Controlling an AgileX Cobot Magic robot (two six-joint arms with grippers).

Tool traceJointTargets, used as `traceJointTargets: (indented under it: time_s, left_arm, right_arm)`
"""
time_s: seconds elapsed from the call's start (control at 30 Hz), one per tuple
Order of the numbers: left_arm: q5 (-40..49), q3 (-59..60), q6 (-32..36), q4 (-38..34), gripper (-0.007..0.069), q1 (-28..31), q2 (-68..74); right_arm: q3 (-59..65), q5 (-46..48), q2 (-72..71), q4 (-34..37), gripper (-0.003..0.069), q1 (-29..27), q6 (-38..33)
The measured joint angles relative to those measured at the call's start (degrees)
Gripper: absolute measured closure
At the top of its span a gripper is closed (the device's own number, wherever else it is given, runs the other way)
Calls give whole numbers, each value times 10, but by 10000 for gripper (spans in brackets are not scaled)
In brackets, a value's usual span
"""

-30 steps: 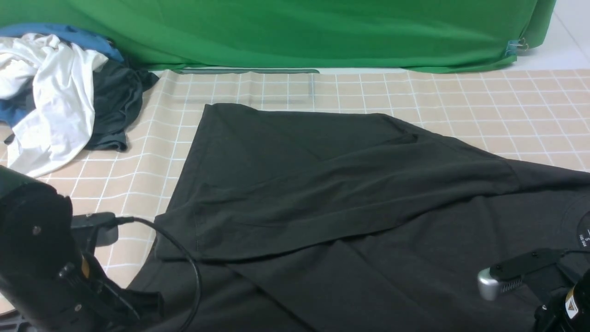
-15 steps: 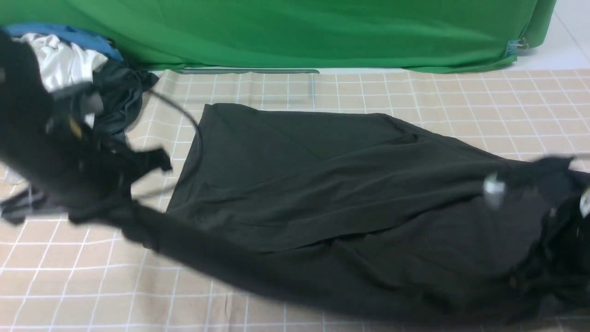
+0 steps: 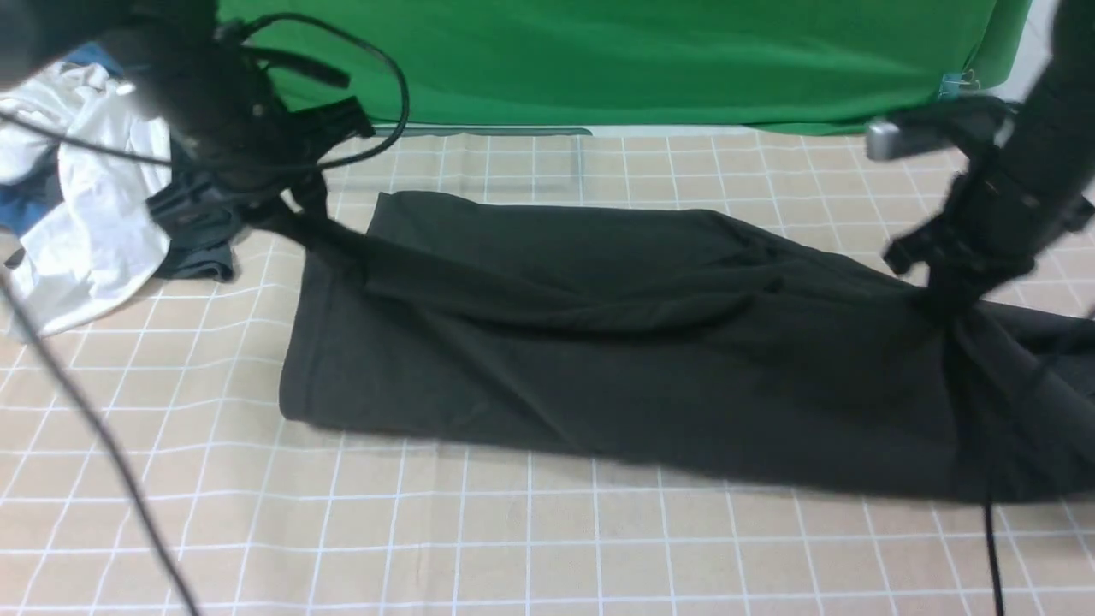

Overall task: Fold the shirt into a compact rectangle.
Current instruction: 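Fold the black garment in half by bringing its near edge over to the far edge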

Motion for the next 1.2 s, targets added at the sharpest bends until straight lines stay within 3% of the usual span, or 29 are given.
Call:
traceJointTargets:
  time_s: [0.13,0.3,0.4,0.57,0.73,1.1,1.2]
  left_arm:
    - [29,-92,0,-7,594,5,80]
    - [35,-127,0,-13,594,19,114]
    - [36,-130,0,-12,594,32,115]
    - [38,-130,1,-10,594,52,115]
    - [38,-130,22,-17,594,51,118]
    - [38,-130,29,-18,594,51,118]
    - [37,-130,29,-19,594,51,118]
  right_arm:
    - [-99,14,79,-1,559,-1,6]
    - [-169,32,101,-13,330,-1,30]
    - [-185,34,91,-1,251,7,17]
    - [-189,29,92,35,228,58,-90]
    - [-189,-32,126,43,214,109,-144]
    - [-189,-93,191,10,200,137,-164]
    - [-189,-105,199,1,232,137,-162]
